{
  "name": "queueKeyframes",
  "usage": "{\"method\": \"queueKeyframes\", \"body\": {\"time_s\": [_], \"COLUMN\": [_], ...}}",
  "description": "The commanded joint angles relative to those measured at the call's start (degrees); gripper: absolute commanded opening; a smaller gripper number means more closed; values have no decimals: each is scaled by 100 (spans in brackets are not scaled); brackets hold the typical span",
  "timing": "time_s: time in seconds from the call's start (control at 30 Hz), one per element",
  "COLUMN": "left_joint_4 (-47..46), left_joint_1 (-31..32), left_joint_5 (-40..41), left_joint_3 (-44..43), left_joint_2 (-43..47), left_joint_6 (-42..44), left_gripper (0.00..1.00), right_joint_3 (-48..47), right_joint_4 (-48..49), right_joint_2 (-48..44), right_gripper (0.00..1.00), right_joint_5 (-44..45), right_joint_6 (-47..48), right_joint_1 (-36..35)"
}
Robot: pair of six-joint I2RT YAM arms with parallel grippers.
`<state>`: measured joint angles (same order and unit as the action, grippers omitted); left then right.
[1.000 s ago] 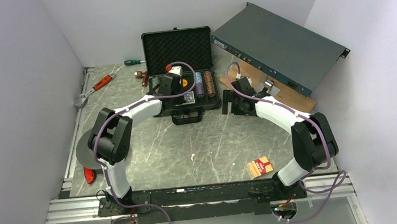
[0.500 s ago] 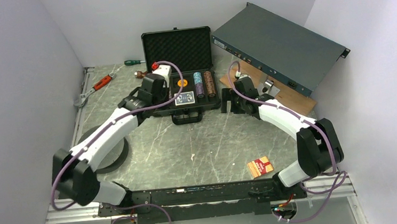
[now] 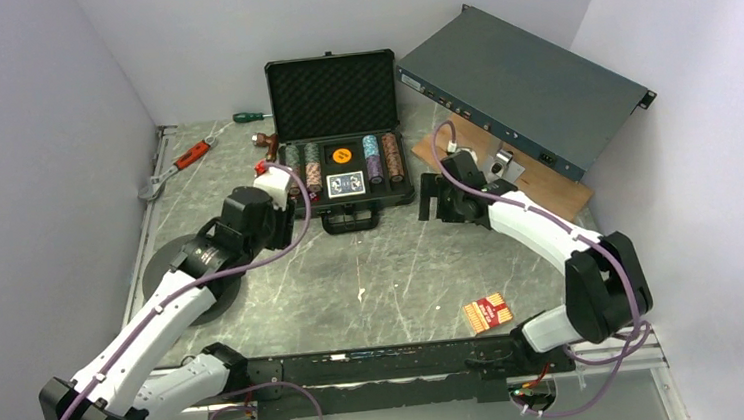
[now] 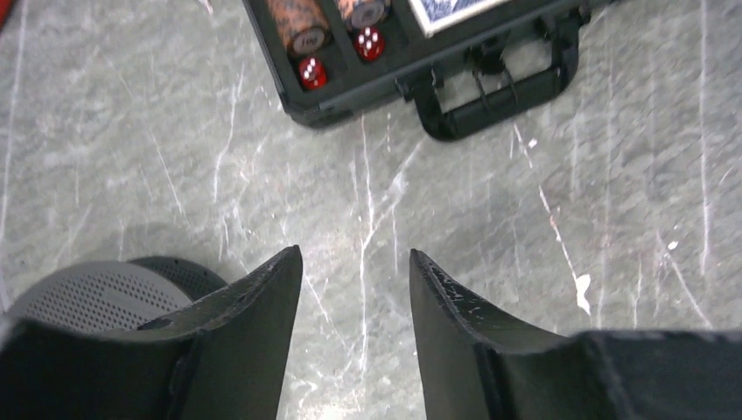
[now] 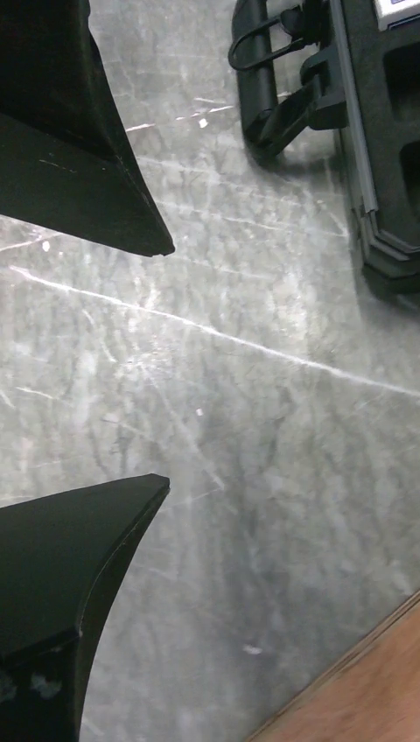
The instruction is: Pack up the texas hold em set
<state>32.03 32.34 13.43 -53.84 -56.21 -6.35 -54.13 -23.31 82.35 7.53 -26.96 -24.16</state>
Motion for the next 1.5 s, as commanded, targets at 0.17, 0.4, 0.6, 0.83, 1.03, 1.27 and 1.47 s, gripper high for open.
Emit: {"method": "queueKeyframes", "body": {"time_s": [0.17,0.4,0.6,0.83,1.03,1.27,1.47], "left_joint_4": [-69,-107,-95,-102,-153,-155,-153], "left_joint_1": [-19,-17,-17,-17,-18,-17,-17], "left_joint_5": [37,302,488,405,358,343,350], "left_joint_3": [124,356,448,458,489,497,489], "left_joint_2": [318,795,1054,1109,1155,1143,1118], "left_joint_6": [198,193,213,239,265,278,292], "left_gripper": [61,82,94,93,92,91,91], "right_joint_3": [4,281,811,1478,1974,2367,2397], "right_joint_4": [-1946,-3107,-3798,-4487,-4721,-4501,-4418], "right_joint_2": [-822,-1260,-1834,-2487,-3126,-3520,-3243], "right_gripper": [100,100,100,100,100,100,100], "right_joint_5": [1182,1431,1511,1203,939,786,743], "right_joint_6": [-1690,-3339,-4650,-5926,-6598,-6994,-7037], "right_joint_1": [-535,-855,-1045,-1117,-1117,-1117,-1115]}}
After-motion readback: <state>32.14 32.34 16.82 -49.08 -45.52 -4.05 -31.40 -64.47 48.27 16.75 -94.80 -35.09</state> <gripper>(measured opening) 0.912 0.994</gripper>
